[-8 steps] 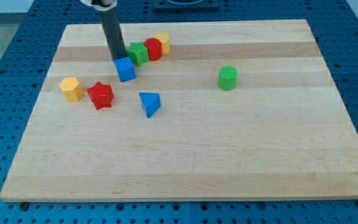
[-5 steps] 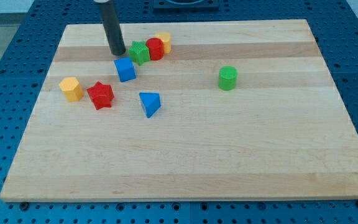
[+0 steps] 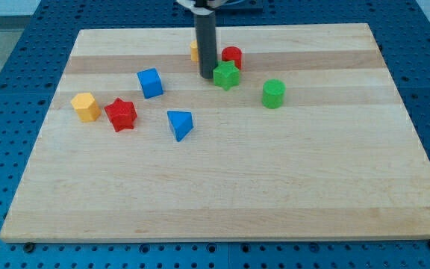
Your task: Slide the red star to the top center
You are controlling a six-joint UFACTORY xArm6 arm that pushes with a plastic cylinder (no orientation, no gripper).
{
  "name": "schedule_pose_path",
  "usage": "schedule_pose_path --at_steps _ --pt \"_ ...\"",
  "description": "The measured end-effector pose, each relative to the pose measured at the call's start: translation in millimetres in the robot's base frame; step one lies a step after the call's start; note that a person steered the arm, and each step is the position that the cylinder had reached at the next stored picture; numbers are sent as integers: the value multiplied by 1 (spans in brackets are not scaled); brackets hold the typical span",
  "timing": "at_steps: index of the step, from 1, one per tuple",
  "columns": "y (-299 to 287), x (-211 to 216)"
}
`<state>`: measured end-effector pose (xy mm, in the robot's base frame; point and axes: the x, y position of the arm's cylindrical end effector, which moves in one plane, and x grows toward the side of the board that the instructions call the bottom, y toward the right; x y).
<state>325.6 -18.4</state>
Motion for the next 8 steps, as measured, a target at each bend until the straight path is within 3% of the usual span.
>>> schedule_pose_path --at_steps 1,4,8 --pt "22 0" --pt "-16 9" --pt "48 10"
